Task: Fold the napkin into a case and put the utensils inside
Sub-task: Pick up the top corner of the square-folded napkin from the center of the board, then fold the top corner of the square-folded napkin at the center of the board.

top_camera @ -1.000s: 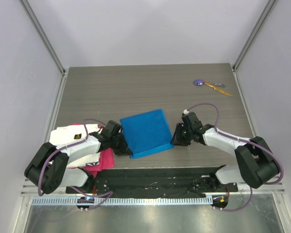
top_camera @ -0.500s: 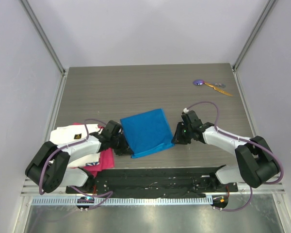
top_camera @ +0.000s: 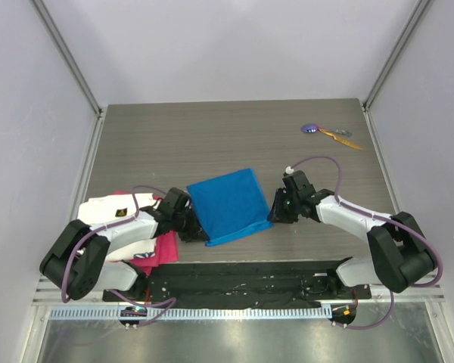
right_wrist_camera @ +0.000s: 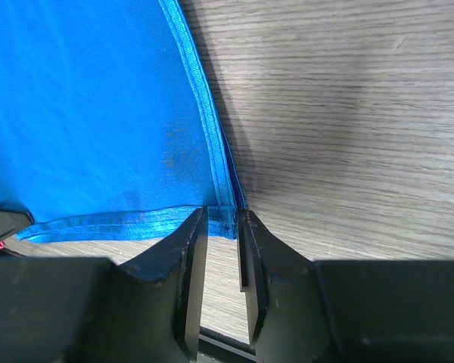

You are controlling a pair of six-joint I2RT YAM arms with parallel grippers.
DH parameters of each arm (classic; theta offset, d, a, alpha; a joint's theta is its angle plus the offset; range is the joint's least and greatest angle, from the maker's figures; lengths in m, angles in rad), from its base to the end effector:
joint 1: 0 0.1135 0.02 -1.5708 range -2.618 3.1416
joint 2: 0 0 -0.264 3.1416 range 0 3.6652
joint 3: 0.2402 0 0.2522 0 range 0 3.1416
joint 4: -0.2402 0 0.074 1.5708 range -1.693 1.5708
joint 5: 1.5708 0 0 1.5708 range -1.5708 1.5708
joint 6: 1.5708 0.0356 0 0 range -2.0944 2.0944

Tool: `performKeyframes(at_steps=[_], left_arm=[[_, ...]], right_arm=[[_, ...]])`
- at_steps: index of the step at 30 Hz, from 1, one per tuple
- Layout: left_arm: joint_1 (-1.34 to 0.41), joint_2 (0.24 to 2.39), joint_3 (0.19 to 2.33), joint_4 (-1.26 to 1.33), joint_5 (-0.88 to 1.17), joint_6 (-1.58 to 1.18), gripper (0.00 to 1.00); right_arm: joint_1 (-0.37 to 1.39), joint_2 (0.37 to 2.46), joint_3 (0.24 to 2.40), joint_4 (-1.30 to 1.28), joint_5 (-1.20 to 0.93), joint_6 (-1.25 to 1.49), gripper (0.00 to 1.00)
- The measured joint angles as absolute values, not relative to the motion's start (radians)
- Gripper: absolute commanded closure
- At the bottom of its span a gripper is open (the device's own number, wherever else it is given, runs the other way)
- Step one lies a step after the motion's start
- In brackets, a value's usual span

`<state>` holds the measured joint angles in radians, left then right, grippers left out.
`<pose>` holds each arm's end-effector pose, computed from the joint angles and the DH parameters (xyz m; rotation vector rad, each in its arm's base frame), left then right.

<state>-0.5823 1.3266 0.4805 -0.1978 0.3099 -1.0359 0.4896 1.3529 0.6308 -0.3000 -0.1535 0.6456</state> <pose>0.1759 -0.1288 0.1328 -0.5276 2.8244 -0.8698 0.2122 0.1192 0.1612 0.1522 2.6965 0.5836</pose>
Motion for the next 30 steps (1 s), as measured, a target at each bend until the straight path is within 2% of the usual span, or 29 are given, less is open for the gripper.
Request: performKeyframes(at_steps=[8,10,14,24,30], left_arm=[[-0.582,1.327,0.475,-0.185,0.315,-1.036,1.00],[-0.582,1.327,0.474,-0.182,0.316,-1.037,1.00],[-0.582,1.325,0.469,-0.174,0.318,-1.037,1.00],[-0.582,1.324,0.468,-0.171,0.318,-1.040,1.00],[-0.582,1.324,0.467,-0.171,0.318,-1.040,1.00]], right_arm=[[0.490,1.362,0.652,-0.302,-0.151,0.633,0.73],[0.490,1.362,0.653,-0.302,-0.151,0.630,0.79],[0.490,1.362,0.655,-0.303,-0.151,0.628,0.99],[0.498,1.396,0.701,-0.297,-0.193,0.577,0.99],[0.525,1.587,0.896,-0.278,-0.255,0.542,0.99]])
